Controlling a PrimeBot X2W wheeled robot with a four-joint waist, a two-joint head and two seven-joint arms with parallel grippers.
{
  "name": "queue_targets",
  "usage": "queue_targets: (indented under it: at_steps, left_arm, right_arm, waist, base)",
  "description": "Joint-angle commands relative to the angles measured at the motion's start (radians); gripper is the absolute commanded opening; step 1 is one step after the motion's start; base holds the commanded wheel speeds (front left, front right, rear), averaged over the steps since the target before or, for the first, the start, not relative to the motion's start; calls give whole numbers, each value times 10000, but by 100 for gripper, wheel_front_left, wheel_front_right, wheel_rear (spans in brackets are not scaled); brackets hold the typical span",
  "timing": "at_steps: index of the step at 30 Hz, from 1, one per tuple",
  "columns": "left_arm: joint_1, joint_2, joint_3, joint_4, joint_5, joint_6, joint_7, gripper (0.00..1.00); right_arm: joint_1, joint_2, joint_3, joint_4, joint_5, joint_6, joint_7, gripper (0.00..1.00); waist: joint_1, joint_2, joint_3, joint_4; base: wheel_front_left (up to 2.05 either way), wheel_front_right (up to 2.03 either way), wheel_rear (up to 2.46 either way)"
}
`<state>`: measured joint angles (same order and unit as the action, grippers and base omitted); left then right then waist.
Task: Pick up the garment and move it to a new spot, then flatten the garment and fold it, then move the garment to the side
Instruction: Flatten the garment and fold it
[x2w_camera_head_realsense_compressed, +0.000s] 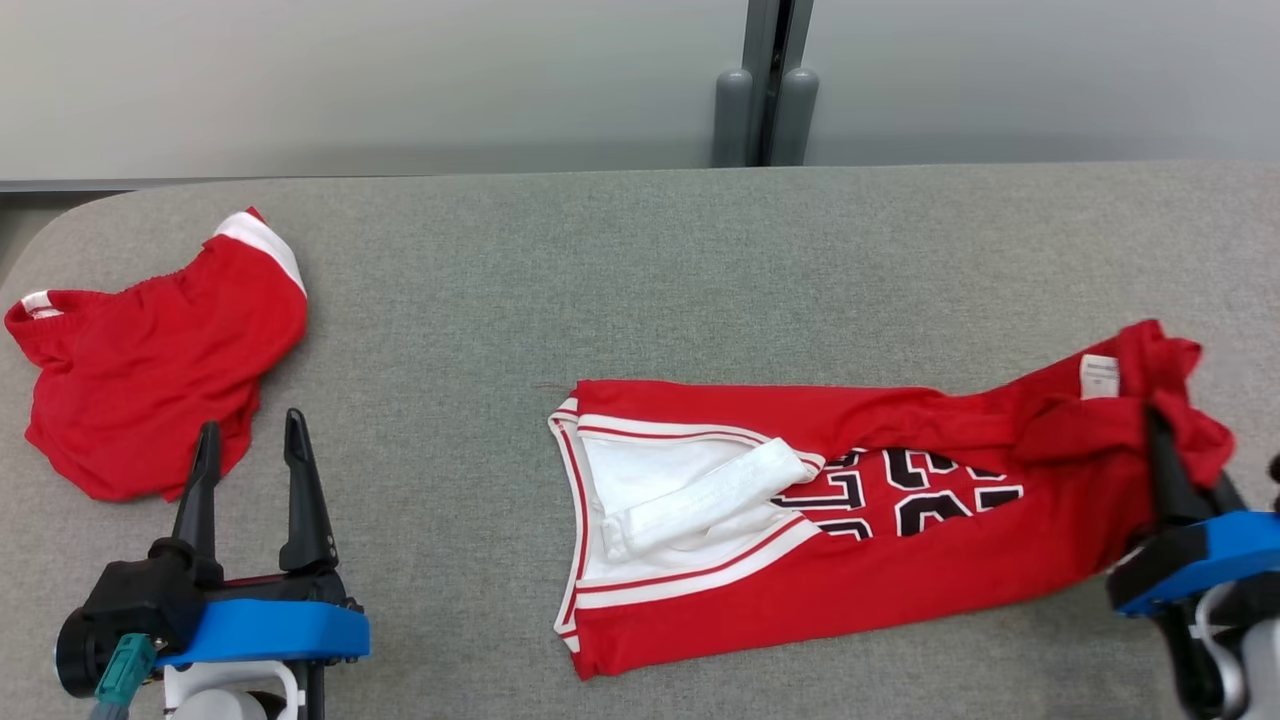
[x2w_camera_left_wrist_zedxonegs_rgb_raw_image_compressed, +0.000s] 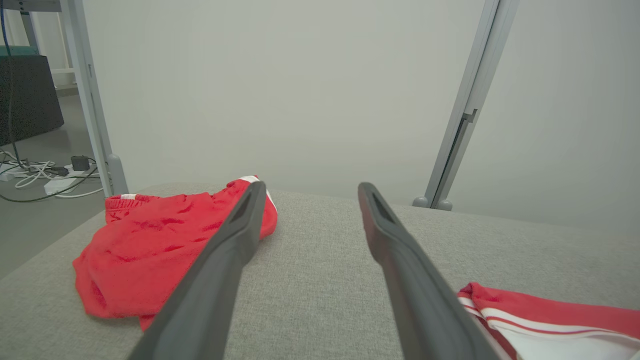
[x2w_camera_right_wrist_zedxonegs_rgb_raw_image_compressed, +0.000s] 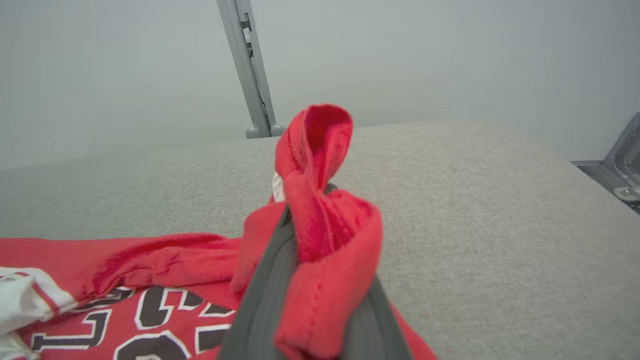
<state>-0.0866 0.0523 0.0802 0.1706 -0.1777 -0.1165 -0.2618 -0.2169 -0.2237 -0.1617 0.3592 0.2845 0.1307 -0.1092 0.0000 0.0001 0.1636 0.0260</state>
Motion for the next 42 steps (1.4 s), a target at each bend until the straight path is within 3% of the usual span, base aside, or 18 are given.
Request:
queue_targets:
  at_steps: [1, 8, 13, 24, 31, 32, 33, 38, 42]
  left_arm:
    - [44, -20, -1, 33, -78, -67, -45, 100]
    - [52, -24, -99, 89, -182, -61, -45, 100]
    - [-70, -24, -220, 131, -234, -32, -47, 100]
    - [-469, -24, -569, 337, -360, -10, -47, 100]
    - [-674, -23, -798, 486, -451, -4, -46, 100]
    - [-675, -26, -810, 493, -466, 8, -46, 100]
    - [-687, -23, -810, 497, -474, 20, -46, 100]
    - [-635, -23, -686, 488, -471, 97, -47, 100]
    - [-539, -25, -606, 522, -417, 94, -46, 100]
  right_arm:
    - [167, 166, 185, -268, 9, 2, 68, 0]
    - [330, 1126, 1777, -1348, 377, 2, 417, 0]
    - [-50, 1543, 3024, -1306, 623, 2, 404, 0]
    - [-1181, 1728, 5686, -322, 1901, 2, -204, 0]
    - [-1705, 1725, 6809, 541, 2681, 2, -733, 0]
    - [-1773, 1721, 6912, 703, 2751, 2, -760, 35]
    - [-1834, 1722, 6984, 845, 2822, 3, -833, 100]
    - [-2185, 1720, 7152, 1318, 2689, 3, -1162, 100]
    - [-2308, 1716, 6656, 1361, 2118, 2, -1387, 100]
  waist:
    - [0, -1, -18, -2]
    - [0, -1, -54, 59]
    - [0, -1, 11, 216]
    - [0, -1, 228, 760]
    - [0, -1, 346, 1125]
    - [0, -1, 364, 1146]
    - [0, -1, 379, 1158]
    - [0, -1, 353, 984]
    - [0, -1, 194, 690]
  base:
    - [0, 0, 0]
    - [0, 0, 0]
    - [0, 0, 0]
    - [0, 0, 0]
    - [0, 0, 0]
    - [0, 0, 0]
    - [0, 0, 0]
    - [0, 0, 0]
    - [0, 0, 0]
